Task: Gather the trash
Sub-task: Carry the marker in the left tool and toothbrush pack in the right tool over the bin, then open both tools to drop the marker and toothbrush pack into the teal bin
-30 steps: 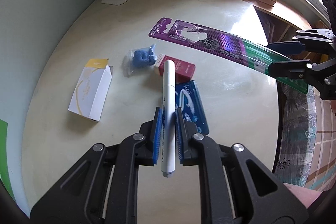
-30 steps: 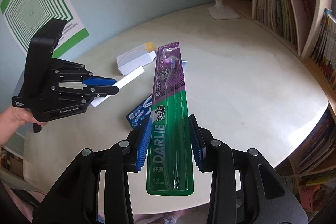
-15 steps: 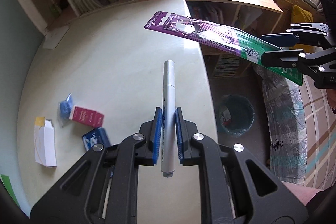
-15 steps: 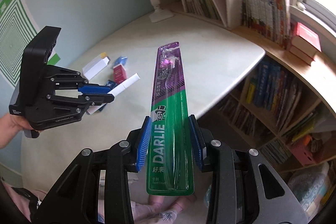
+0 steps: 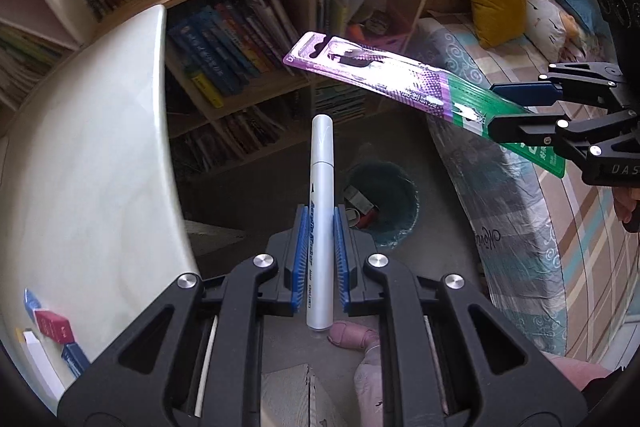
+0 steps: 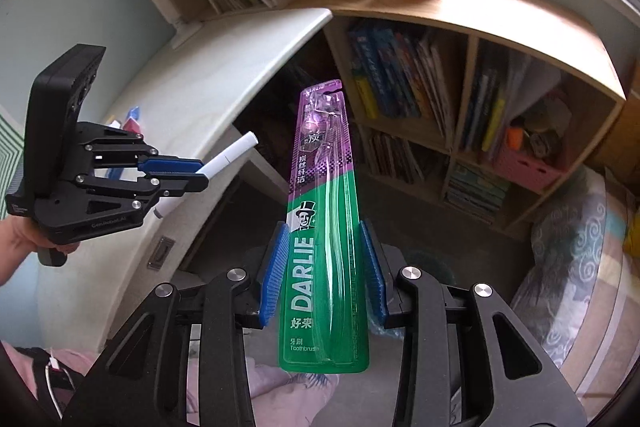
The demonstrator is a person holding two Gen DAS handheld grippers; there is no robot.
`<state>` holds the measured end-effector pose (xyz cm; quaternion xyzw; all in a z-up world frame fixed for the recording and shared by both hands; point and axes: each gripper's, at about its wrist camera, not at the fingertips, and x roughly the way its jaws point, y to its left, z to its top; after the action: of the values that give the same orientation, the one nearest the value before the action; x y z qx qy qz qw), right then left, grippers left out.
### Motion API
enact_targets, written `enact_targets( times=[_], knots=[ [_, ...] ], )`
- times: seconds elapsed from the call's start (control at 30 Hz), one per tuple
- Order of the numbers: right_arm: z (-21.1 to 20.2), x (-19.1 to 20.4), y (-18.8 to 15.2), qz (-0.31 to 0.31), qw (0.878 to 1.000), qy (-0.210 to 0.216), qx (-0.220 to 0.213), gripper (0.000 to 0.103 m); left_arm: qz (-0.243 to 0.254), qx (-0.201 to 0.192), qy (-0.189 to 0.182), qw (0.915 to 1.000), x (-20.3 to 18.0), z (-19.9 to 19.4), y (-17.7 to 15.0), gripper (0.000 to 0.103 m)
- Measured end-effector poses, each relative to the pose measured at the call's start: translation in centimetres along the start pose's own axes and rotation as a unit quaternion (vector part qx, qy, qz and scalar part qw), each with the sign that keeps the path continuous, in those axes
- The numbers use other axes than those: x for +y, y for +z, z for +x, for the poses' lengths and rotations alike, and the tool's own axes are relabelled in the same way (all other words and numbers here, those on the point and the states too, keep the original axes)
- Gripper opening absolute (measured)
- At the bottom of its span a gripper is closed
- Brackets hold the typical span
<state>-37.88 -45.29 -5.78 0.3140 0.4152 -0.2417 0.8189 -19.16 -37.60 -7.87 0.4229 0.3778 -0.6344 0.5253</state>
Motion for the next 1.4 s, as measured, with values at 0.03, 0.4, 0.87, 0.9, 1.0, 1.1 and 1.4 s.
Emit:
enact_targets(
  times=[0.03, 0.4, 0.87, 0.9, 1.0, 1.1, 1.4],
  knots=[
    [-0.2, -0.9, -0.7, 0.009, 1.000, -0.003, 0.003, 0.037, 0.011, 0.006, -0.004, 0.9999, -1.0, 1.0, 0.6, 0.011],
    [1.5, -9.1, -6.6, 0.108, 0.993, -0.020, 0.038, 0.037, 0.063, 0.070, -0.024, 0.9953, -7.2, 10.0, 3.3, 0.011],
    [10.4, -15.0, -13.2, 0.194, 0.977, -0.004, 0.089, 0.037, 0.093, 0.131, -0.018, 0.9868, -10.5, 22.4, 2.7, 0.011],
    [11.3, -15.3, -13.7, 0.200, 0.975, -0.002, 0.092, 0.037, 0.094, 0.136, -0.018, 0.9861, -10.5, 23.3, 2.5, 0.011],
    [14.3, -16.4, -15.2, 0.223, 0.969, 0.003, 0.103, 0.037, 0.098, 0.152, -0.017, 0.9833, -10.6, 27.0, 1.8, 0.011],
    [17.1, -17.6, -16.7, 0.247, 0.962, 0.005, 0.114, 0.037, 0.104, 0.164, -0.012, 0.9809, -10.6, 29.9, 1.1, 0.011],
    [20.6, -19.8, -17.7, 0.289, 0.952, -0.004, 0.100, 0.074, 0.144, 0.172, 0.032, 0.9741, -11.3, 34.9, -0.2, 0.069]
  ],
)
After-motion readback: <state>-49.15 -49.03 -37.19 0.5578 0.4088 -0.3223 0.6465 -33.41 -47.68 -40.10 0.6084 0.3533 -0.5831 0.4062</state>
